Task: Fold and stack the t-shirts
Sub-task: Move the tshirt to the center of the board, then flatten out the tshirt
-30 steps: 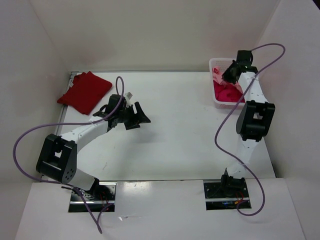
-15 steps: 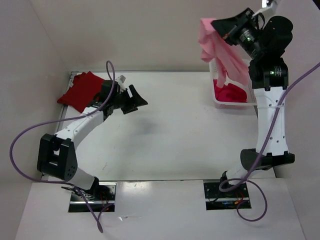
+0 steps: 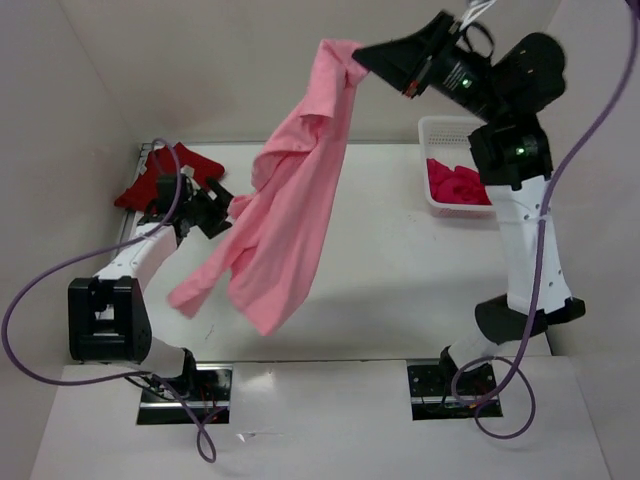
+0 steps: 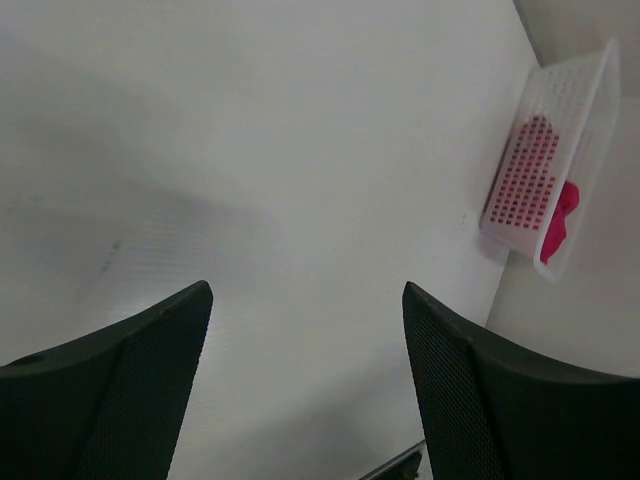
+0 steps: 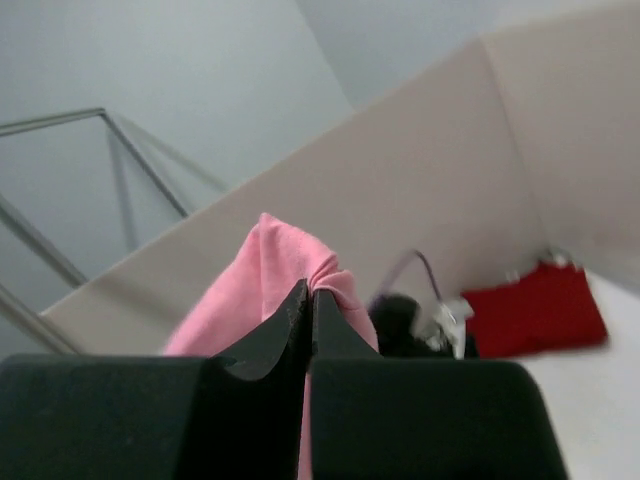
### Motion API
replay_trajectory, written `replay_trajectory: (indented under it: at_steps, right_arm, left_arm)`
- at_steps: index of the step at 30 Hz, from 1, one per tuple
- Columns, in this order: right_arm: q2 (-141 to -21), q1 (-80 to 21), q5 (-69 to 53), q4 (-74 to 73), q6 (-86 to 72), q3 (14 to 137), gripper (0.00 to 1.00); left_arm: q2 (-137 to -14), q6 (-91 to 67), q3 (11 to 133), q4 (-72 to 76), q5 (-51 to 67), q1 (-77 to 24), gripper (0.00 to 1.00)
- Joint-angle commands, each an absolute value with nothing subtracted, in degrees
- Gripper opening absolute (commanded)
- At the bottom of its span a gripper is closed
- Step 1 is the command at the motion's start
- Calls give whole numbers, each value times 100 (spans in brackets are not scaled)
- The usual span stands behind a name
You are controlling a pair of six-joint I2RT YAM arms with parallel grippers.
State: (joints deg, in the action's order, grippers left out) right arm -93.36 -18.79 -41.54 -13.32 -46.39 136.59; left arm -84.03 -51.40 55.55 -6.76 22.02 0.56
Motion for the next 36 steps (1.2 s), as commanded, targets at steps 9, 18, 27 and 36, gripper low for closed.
replay_trajectory:
  at_steps: [9, 18, 27, 36]
  right_arm:
    - [-8824, -1126, -3202, -491, -3981, 6963, 1]
    - [-8473, -1072, -1450, -2143, -3367, 6899, 51]
    - [-9122, -1854, -634, -2715, -3067, 6529, 14]
    - [-9580, -1907, 657, -3050, -3242, 6663, 58]
  left_arm:
    - [-8217, -4722, 5615, -694, 2338, 967, 84]
    - [-8279, -3946, 5565, -1923, 1415, -130, 81]
    - [-7954, -4078, 4791, -2610, 844, -896, 84]
    - [-8349, -4183, 4535, -2638, 976, -1388, 84]
